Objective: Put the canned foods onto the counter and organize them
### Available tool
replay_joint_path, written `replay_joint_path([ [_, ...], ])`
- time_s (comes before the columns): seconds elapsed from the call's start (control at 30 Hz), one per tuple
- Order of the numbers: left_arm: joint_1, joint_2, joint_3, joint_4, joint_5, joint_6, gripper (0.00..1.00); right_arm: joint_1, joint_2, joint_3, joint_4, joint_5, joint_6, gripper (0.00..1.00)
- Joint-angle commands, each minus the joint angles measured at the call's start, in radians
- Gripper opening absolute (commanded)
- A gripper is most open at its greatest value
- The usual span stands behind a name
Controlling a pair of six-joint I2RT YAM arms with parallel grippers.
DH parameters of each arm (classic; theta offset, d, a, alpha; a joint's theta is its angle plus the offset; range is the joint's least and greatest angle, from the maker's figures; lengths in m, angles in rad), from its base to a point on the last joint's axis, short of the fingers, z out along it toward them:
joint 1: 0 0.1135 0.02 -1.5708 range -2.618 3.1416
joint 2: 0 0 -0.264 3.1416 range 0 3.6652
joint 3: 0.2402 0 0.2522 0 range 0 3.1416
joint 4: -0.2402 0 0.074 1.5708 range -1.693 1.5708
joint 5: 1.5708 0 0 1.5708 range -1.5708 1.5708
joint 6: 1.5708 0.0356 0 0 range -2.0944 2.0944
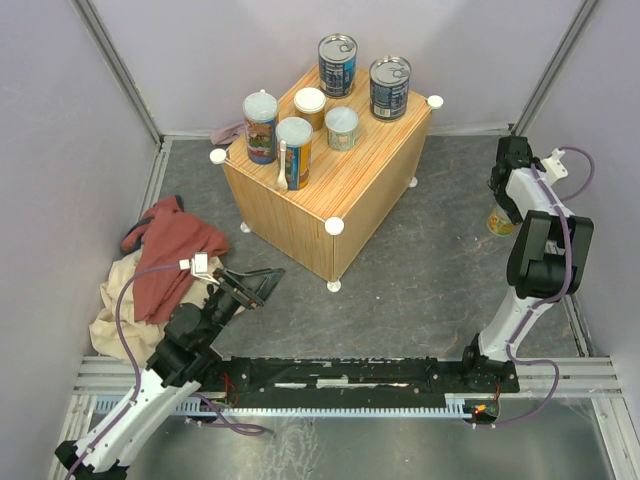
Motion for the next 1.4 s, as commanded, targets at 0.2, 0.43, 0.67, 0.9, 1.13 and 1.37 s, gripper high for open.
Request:
replay_joint_path([
  [0.2,-0.003,0.014,-0.010,0.069,-0.015,-0.018,0.98,-0.007,0.085,0.049,0.075,-0.058,-0.048,0.94],
  [0.43,-0.003,0.004,-0.010,0.065,-0.014,-0.021,0.98,-0.007,0.031,-0.027,0.144,-0.076,-0.104,0.62],
  [0.67,-0.003,-0.004,-0.002,0.059,-0.009,-0.028,0.98,0.023,-0.087,-0.144,0.247,-0.182,-0.210,0.06],
  [0.9,-0.003,0.003,0.028,0.029,-0.001,-0.023,0.98,0.139,-0.275,-0.325,0.382,-0.239,-0.314,0.01],
  [1.13,-0.003,-0.009,0.047,-0.007,0.006,-0.029,0.98,0.263,-0.474,-0.423,0.383,-0.235,-0.427,0.01],
  [1.37,-0.004,-0.007,0.051,-0.022,0.004,-0.022,0.98,0.384,-0.688,-0.373,0.294,-0.276,-0.525,0.01],
])
